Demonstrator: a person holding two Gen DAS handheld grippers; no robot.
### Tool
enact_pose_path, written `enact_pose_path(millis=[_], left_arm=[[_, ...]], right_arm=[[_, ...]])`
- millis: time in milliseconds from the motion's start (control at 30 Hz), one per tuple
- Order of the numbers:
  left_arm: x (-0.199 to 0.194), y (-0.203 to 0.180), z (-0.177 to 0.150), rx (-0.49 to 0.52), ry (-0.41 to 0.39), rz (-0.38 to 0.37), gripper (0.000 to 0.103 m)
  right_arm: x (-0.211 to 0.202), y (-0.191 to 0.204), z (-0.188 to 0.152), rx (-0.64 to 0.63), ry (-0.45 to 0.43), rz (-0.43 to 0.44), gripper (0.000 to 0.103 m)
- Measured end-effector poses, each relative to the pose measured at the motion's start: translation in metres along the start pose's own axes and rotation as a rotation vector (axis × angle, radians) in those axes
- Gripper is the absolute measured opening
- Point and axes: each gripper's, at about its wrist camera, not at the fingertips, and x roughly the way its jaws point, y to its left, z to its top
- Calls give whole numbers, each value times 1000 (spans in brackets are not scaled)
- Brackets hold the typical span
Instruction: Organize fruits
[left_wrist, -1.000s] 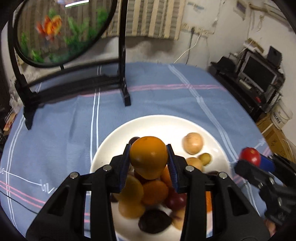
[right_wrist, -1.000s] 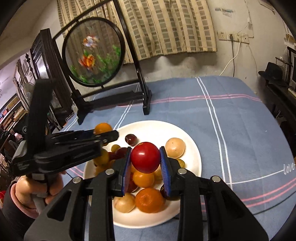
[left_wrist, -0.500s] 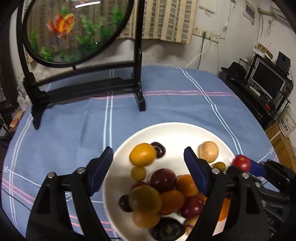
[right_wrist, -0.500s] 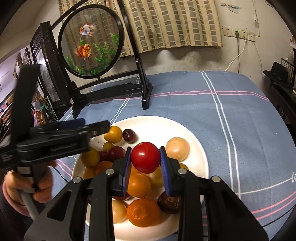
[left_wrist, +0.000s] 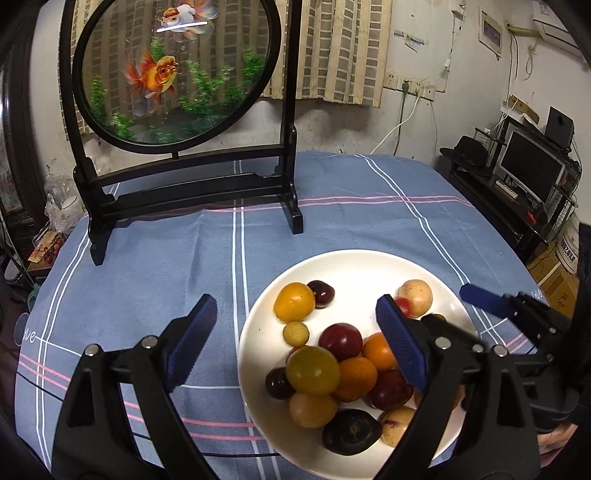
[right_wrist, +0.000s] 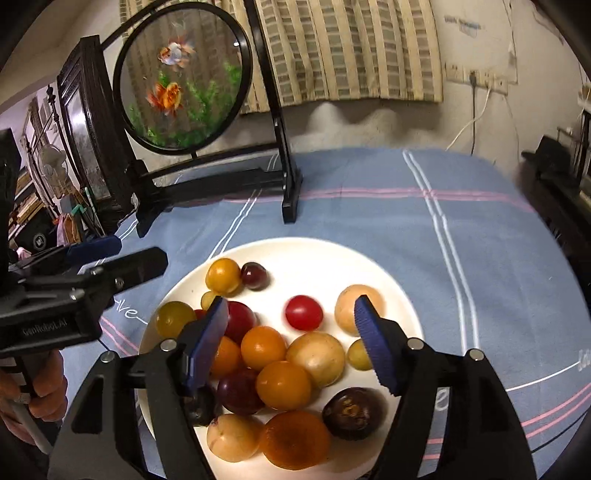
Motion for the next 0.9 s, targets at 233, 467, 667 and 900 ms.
enact_pose_path(millis=[233, 467, 667, 900], left_arm=[[-28, -1, -15, 8, -34, 35, 94], [-68, -6, -39, 5, -55, 40, 99], [-102, -12, -64, 5, -56, 57, 99], [-133, -17, -94, 9, -61, 86, 99]], right_arm=[[-31, 3, -11, 14, 6, 5, 87], [-70, 13, -34, -5, 8, -67, 101], [-97, 31, -51, -53, 10, -96, 102], [-123, 45, -76, -73, 23, -70, 102]])
